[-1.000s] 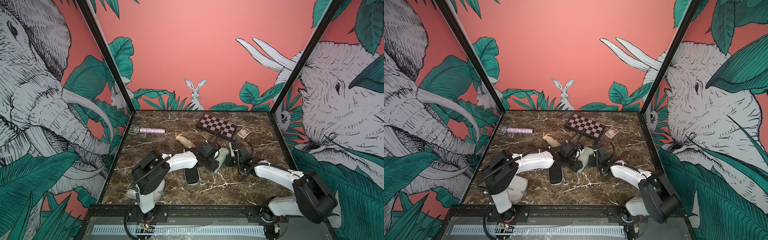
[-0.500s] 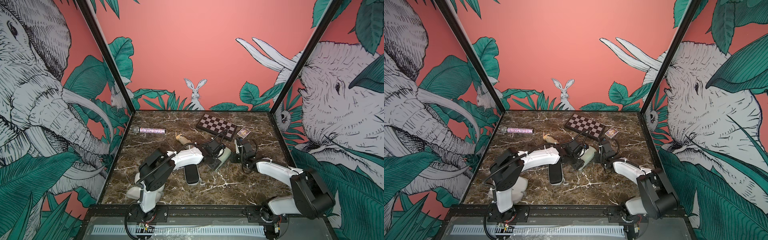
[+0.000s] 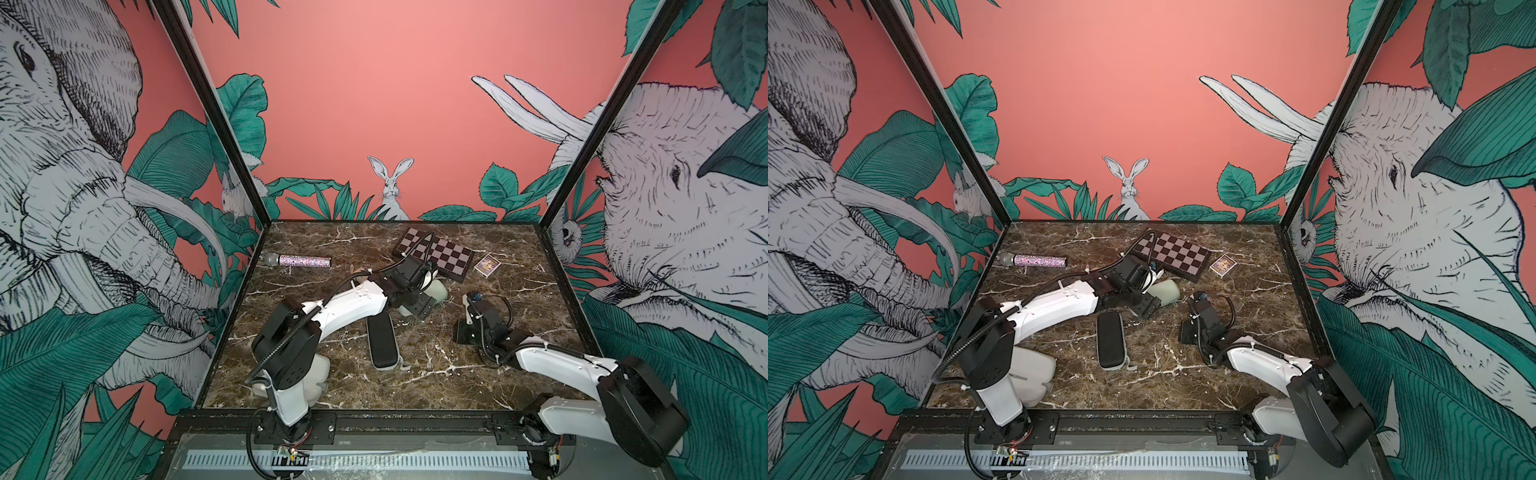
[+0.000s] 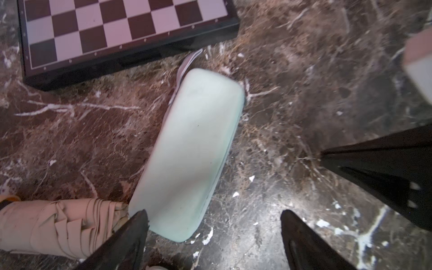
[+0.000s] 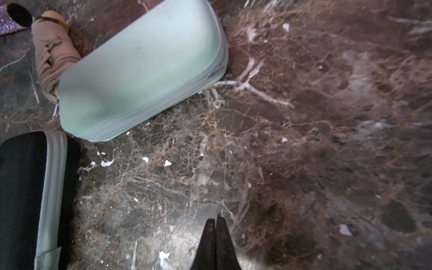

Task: Put umbrellas into zippered umbrella sleeves
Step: Pick up the umbrella sleeve at the center of the board.

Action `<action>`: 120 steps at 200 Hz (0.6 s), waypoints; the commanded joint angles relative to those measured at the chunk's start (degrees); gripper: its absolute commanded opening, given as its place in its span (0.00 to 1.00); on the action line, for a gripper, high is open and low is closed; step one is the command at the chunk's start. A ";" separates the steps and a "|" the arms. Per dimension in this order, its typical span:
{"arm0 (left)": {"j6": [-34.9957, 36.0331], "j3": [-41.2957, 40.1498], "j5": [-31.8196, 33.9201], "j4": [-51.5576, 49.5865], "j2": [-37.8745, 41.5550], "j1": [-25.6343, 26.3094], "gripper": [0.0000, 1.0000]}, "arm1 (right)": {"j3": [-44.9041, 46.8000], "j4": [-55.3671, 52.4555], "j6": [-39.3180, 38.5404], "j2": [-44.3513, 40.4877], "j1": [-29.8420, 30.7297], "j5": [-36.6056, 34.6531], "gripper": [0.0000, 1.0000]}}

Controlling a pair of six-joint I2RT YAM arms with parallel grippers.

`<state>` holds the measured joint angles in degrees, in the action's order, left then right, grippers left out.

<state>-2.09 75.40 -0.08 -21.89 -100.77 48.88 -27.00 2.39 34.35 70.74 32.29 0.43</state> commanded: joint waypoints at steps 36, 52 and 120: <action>17.29 9.64 -6.00 -4.96 -8.47 -0.18 0.99 | -6.72 -4.94 -13.75 0.20 -10.15 6.63 0.12; 21.99 11.90 -3.65 -6.51 -10.79 -0.69 0.99 | -6.59 -3.24 -13.15 0.71 -10.25 7.75 0.13; 32.63 20.26 -6.15 -13.84 -19.02 -2.08 1.00 | -5.68 0.59 -12.23 2.71 -10.43 9.71 0.13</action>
<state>23.70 93.21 -4.47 -31.27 -118.69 47.70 -32.88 0.54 23.44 73.14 22.15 8.84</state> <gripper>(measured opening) 0.995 0.131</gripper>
